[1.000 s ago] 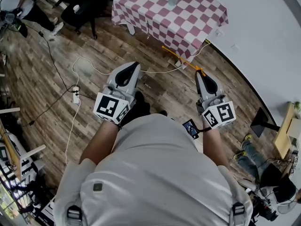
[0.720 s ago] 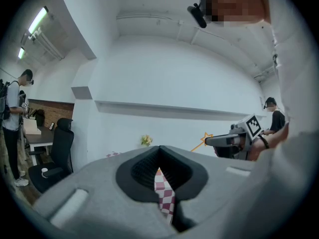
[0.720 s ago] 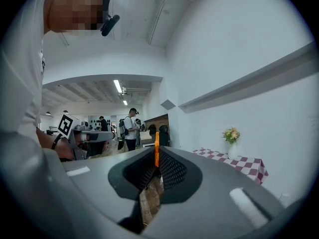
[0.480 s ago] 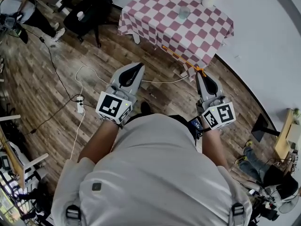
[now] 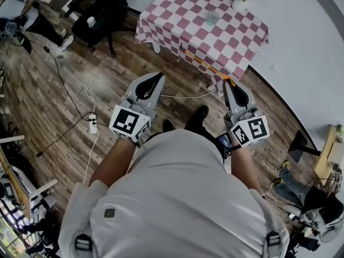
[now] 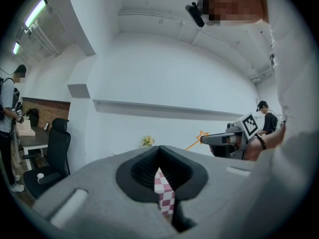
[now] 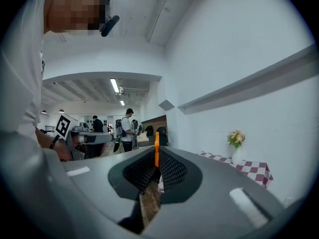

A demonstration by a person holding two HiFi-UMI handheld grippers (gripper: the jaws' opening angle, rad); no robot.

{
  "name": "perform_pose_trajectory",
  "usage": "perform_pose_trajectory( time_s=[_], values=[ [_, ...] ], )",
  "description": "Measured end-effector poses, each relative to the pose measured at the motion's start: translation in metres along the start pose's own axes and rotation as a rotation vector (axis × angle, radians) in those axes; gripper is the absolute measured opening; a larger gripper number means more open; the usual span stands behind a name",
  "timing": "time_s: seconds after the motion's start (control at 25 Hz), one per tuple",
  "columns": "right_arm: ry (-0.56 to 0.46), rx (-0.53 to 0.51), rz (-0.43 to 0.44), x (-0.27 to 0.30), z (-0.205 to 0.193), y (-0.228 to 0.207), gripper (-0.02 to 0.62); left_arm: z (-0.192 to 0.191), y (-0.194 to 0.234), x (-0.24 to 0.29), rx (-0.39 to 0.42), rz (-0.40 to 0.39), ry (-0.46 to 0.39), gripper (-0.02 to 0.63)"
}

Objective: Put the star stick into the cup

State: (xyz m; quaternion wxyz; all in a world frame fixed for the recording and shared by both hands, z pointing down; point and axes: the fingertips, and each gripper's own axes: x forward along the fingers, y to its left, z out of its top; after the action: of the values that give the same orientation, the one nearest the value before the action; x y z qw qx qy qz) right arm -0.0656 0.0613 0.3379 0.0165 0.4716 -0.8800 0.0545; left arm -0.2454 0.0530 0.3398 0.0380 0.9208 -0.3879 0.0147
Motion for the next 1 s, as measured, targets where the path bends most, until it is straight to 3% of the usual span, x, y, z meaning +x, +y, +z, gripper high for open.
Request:
perform_pose_trajectory(
  time_s=[0.44, 1.0],
  values=[
    [-0.012, 0.013, 0.078, 0.038, 0.006, -0.062, 0.028, -0.004, 0.017, 0.05, -0.002, 0.097, 0.028, 0.003],
    [-0.038, 0.025, 0.101, 0.037, 0.023, -0.22, 0.028, 0.01, -0.019, 0.204, 0.021, 0.117, 0.016, 0.003]
  ],
)
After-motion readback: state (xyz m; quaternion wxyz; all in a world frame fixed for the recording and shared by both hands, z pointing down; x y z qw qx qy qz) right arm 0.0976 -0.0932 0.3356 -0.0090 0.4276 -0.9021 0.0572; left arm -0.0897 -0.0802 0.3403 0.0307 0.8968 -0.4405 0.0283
